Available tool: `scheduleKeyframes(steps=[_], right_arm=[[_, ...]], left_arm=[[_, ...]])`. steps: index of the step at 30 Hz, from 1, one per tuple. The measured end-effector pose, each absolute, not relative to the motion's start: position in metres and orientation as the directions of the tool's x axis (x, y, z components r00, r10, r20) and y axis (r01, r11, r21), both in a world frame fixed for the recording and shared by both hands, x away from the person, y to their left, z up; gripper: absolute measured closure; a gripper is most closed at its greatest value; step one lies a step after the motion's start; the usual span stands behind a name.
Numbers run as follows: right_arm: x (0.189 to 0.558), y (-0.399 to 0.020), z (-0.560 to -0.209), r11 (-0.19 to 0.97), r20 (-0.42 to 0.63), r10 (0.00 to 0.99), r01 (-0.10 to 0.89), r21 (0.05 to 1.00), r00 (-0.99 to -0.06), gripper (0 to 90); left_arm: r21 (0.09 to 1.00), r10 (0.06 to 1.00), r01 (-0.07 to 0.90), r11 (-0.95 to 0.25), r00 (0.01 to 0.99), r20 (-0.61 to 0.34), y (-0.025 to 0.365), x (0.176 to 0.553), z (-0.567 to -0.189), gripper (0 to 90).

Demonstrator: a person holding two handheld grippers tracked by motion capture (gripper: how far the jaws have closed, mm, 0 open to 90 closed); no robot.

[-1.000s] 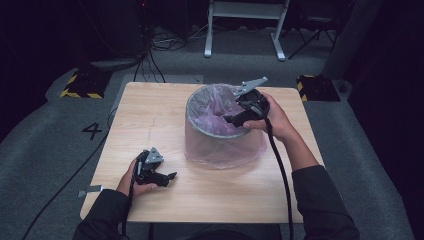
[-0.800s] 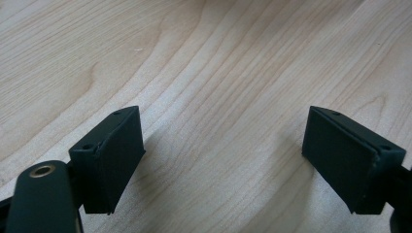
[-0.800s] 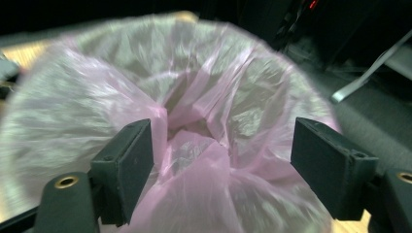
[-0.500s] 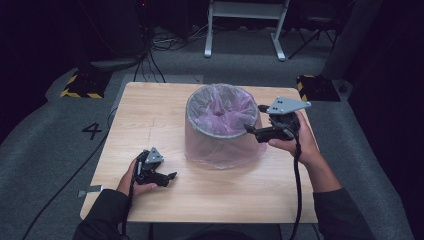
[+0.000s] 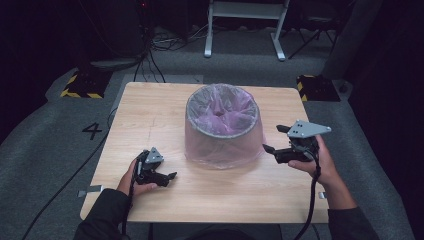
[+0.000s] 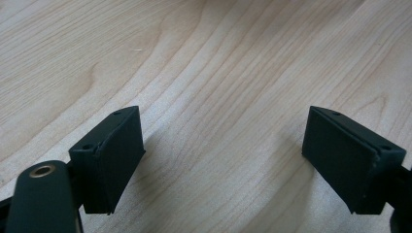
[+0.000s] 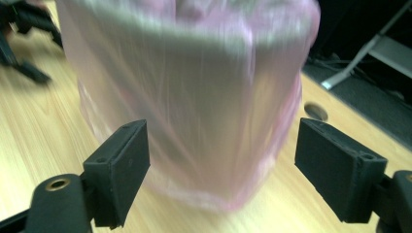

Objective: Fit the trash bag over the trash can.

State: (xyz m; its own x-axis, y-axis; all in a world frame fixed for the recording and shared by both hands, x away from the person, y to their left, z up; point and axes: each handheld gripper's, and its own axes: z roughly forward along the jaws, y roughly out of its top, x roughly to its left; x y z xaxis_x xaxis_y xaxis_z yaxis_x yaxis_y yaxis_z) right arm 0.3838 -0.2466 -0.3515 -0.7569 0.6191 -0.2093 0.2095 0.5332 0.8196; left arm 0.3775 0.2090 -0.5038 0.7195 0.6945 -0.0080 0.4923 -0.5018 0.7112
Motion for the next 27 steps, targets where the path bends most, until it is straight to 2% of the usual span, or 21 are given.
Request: scheduleKeyframes(steps=[9, 27], right_arm=[[0.374, -0.264, -0.397, 0.642, -0.276, 0.607, 0.255, 0.723, -0.745, 19.6], [0.374, -0.290, -0.449, 0.681, -0.265, 0.633, 0.362, 0.636, -0.727, 19.5]], left_arm=[[0.711, 0.694, 0.493, -0.502, 0.720, -0.008, 0.209, 0.378, -0.504, 14.9], [0.711, 0.695, 0.492, -0.502, 0.719, -0.008, 0.209, 0.378, -0.504, 14.9]])
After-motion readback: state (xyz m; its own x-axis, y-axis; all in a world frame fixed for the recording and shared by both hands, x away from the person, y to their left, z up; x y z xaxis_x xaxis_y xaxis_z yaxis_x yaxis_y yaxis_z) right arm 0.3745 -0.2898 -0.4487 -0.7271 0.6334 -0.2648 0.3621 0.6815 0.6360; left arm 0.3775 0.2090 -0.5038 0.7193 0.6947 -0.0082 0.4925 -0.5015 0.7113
